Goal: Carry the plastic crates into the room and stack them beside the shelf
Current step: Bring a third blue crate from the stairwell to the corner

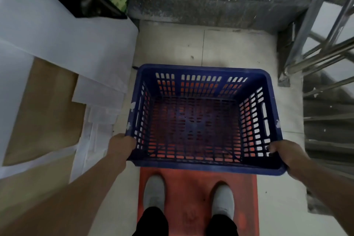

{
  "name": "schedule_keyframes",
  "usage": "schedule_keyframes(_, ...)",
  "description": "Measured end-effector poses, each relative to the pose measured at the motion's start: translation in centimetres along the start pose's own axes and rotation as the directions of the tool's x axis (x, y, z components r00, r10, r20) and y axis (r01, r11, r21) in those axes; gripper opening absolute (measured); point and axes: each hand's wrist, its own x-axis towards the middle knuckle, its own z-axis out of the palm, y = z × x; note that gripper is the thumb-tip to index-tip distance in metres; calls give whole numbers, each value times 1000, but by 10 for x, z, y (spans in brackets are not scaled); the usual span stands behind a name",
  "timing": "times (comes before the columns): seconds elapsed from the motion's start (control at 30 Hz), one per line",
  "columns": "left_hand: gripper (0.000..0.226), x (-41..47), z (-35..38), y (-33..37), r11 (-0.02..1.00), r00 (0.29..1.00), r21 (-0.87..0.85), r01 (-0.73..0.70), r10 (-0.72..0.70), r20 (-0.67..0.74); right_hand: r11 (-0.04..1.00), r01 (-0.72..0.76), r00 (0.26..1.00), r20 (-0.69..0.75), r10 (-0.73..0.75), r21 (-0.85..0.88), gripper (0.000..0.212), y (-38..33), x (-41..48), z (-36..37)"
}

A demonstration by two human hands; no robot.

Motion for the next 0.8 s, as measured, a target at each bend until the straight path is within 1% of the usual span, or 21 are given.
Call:
schedule_keyframes(0.07,18,6,1,-12,999,999,26,43,-44,27,999,-49,999,24,49,-2,12,11,1,5)
schedule_keyframes(0.17,14,9,-2,-23,996,994,21,89,-90,67,996,-88,994,65,88,-13,10,23,2,9)
schedule_keyframes(0.2,12,9,-2,-22,997,995,24,77,-79,65,994,-103,992,74,105,-35,8,25,3,9)
schedule_keyframes(0.23,9,9,-2,-21,999,996,29,46,-48,69,993,-109,990,88,113,-43,11,25,4,10)
schedule_keyframes(0.27,9,10,0,-17,1000,997,25,-1,-1,78,994,-91,991,93,97,-65,20,23,6,11)
schedule_keyframes(0.3,19,11,2,-11,998,994,9,-54,53,91,996,-40,994,94,48,-84,34,18,8,13)
schedule_keyframes(0.37,53,14,7,5,991,983,-39,-127,131,130,995,71,996,55,-67,-69,71,7,25,16)
schedule_keyframes(0.4,69,16,10,14,987,977,-57,-149,156,142,994,106,994,29,-105,-39,79,-2,29,19)
schedule_keyframes(0.43,80,18,14,21,983,972,-69,-170,179,151,991,132,991,16,-131,-6,77,-10,34,22)
schedule_keyframes(0.47,84,19,18,28,980,970,-80,-180,190,152,988,154,988,11,-155,24,72,-15,40,26)
schedule_keyframes(0.5,83,19,21,33,980,970,-87,-180,191,148,986,165,986,3,-165,34,68,-25,33,30)
schedule_keyframes(0.6,64,16,21,40,981,978,-110,-160,172,118,982,181,983,-36,-179,50,63,-33,21,33)
schedule_keyframes(0.67,60,19,16,38,981,981,-129,-142,157,110,980,185,982,-52,-182,71,58,-30,17,31)
schedule_keyframes(0.73,64,20,9,34,983,983,-138,-119,135,120,984,162,987,-30,-160,80,63,-25,17,30)
schedule_keyframes(0.77,68,20,7,32,985,984,-136,-107,124,130,986,152,988,-9,-152,72,65,-23,18,30)
schedule_keyframes(0.8,76,19,6,30,987,984,-129,-95,112,137,987,147,989,12,-148,66,63,-21,20,32)
